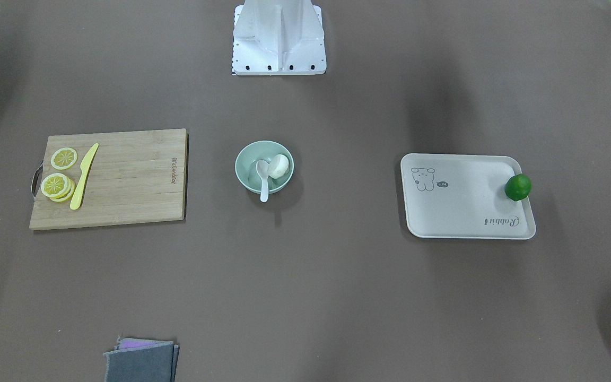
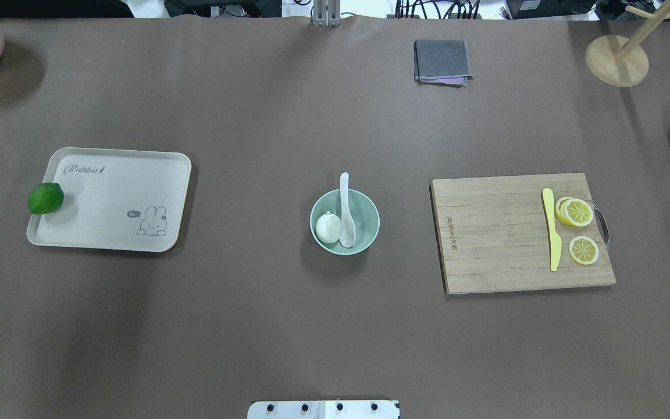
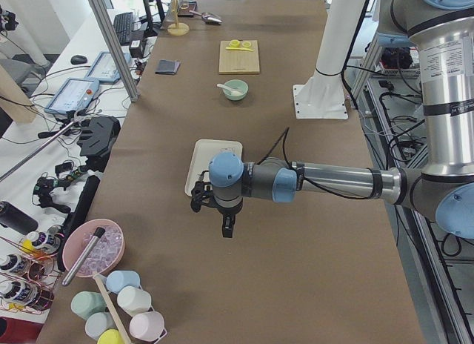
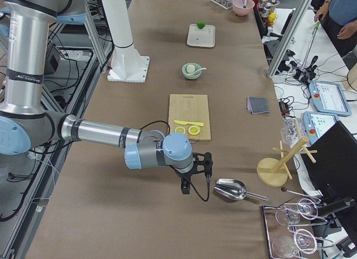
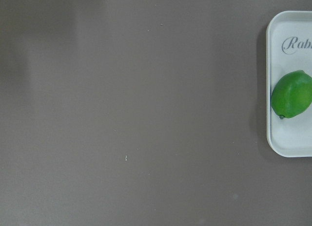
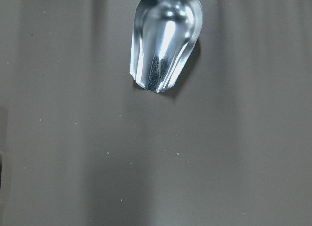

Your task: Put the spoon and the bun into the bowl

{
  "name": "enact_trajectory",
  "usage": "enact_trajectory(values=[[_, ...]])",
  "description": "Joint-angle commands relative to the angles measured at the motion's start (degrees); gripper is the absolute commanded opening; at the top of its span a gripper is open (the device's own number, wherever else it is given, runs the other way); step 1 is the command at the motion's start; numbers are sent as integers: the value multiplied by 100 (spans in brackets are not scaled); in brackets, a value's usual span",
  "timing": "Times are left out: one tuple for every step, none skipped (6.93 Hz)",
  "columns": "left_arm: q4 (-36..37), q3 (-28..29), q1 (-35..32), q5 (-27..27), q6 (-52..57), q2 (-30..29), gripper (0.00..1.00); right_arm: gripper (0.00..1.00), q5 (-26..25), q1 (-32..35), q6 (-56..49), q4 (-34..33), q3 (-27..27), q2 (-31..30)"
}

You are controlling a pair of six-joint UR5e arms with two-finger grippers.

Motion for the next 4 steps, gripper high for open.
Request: enact_trajectory(values=[[-3,-9,-19,9,10,38,98,100,-37,47,-1,0,-84,-64],[5,-174,-27,-43,18,47,98,100,-2,55,-10,0,-41,-99],[-3,-280,-45,-52,19,82,98,100,-45,47,-97,-8,-23,-82],[-29,-482,-271,-61,19,256,98,100,-54,47,-159,-8,-32,-56]])
